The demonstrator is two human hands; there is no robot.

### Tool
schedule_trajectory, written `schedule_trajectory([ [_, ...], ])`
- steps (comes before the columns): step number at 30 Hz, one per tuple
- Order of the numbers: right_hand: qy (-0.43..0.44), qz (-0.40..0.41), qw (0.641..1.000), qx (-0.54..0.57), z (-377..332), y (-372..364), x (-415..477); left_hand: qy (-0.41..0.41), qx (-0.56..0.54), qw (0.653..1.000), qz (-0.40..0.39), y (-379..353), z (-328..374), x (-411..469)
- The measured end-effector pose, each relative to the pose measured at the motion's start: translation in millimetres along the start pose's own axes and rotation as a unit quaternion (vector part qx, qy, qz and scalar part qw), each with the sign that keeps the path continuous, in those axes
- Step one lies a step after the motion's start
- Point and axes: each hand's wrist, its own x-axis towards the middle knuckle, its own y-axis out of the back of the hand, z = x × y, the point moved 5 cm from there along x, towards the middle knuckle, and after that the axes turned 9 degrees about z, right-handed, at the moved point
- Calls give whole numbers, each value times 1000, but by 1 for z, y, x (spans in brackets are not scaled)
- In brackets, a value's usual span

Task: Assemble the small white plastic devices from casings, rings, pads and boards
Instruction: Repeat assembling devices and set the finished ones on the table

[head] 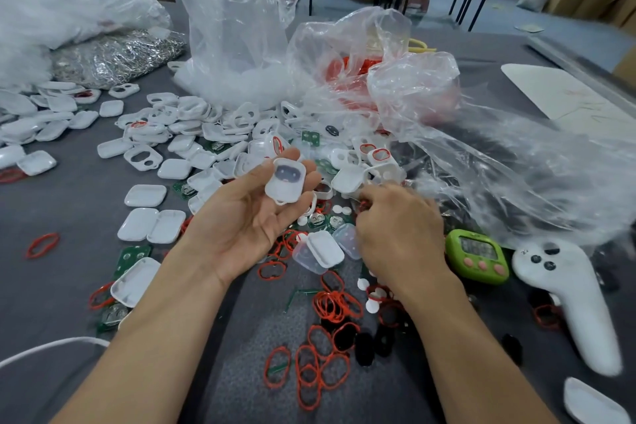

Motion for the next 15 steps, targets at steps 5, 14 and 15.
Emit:
schedule_trajectory([
  [5, -43, 74, 986, 144, 14, 10, -3, 1, 0, 1000, -5, 1, 1, 1],
  [14, -250, -84, 782, 564, 12, -5, -9, -39, -99, 994, -18, 12, 22, 2],
  [15, -267, -114, 728, 621, 8, -7, -10, -40, -99, 994, -17, 13, 22, 2],
])
